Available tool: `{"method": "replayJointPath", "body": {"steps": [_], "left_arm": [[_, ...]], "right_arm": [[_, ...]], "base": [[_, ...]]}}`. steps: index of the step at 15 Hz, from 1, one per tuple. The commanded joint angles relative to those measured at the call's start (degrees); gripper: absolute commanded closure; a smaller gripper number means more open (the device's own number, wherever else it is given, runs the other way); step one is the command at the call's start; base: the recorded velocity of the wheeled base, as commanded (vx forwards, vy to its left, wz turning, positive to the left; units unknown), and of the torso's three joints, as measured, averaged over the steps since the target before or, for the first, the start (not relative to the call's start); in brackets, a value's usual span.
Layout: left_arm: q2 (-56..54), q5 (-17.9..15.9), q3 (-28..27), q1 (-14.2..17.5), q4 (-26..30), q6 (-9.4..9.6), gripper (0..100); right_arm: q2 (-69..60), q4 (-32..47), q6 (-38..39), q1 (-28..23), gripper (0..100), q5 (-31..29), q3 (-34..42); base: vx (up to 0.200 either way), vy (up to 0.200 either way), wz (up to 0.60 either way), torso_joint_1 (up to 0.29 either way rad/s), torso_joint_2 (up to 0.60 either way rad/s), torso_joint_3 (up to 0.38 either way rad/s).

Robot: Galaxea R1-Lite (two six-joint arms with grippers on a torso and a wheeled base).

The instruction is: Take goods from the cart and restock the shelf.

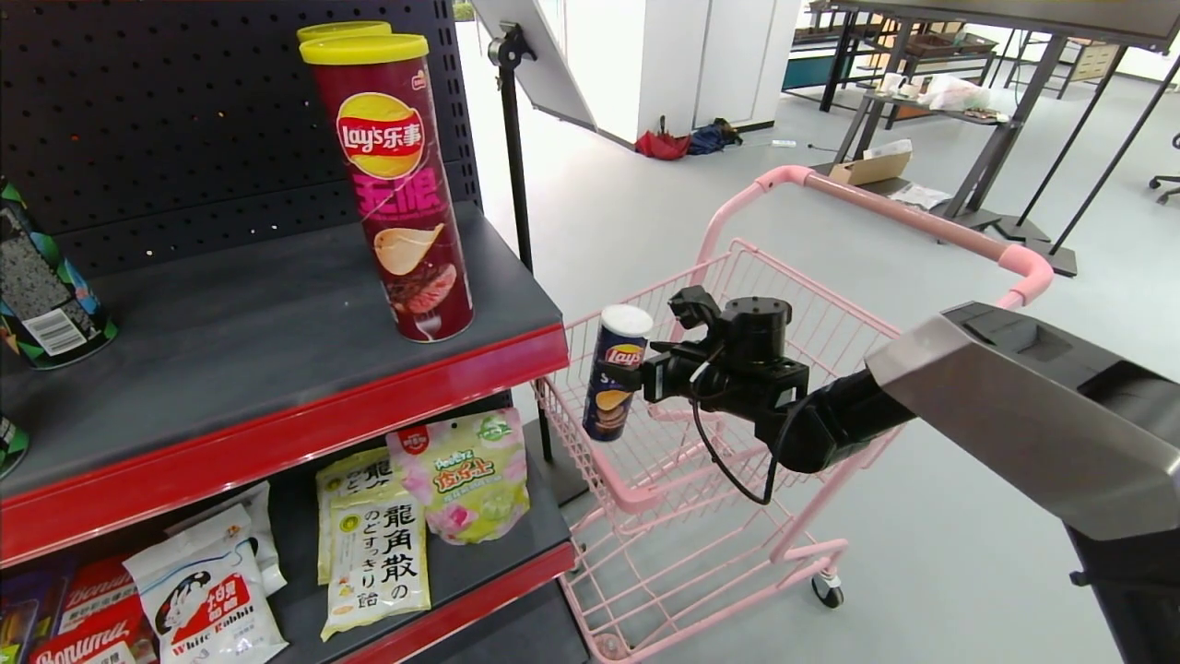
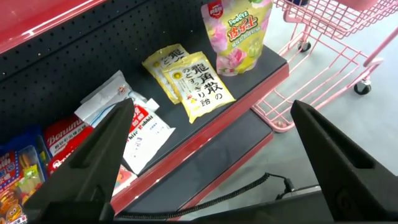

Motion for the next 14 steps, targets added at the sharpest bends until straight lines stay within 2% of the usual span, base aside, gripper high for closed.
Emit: {"method": "replayJointPath", "body": {"steps": [1,14], "left_arm": [[0.1,0.0,0.0,0.0,0.0,-0.01,0],[-0.1,0.6,0.0,0.1,0.1,-0.01,0]], "right_arm": [[2.2,0.0,0.0,0.2,0,0.0,-2.2],[7.7,4.0,0.7,-0.5,0,-0.3,-13.2]], "base": [[0.0,0.0,0.0,0.0,0.0,0.0],[0.0,0.0,0.0,0.0,0.0,0.0]]}}
